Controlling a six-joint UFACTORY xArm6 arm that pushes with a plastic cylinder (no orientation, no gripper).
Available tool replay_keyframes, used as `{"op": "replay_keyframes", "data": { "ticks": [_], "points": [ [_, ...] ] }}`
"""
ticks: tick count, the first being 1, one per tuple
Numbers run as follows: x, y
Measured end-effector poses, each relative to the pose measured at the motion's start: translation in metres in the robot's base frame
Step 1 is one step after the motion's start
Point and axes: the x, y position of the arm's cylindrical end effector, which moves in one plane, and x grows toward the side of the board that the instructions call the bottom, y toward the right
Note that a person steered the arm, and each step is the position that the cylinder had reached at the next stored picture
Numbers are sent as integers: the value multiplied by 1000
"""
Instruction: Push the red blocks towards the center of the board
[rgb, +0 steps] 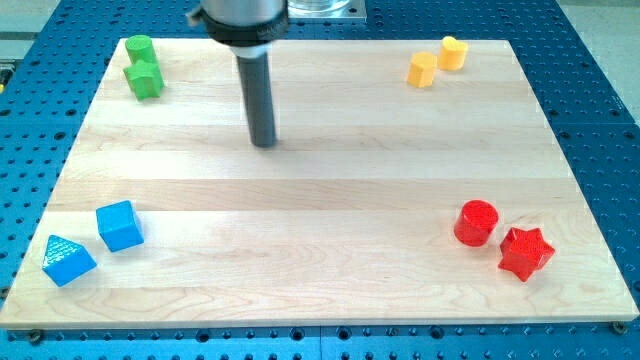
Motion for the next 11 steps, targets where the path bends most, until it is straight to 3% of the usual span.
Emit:
{"op": "replay_keyframes", "data": {
  "ticks": [2,3,5,6,9,10,11],
  "points": [
    [49,253],
    [126,344],
    [172,275],
    [162,242],
    [39,141],
    [-46,210],
    [-68,143]
  ]
}}
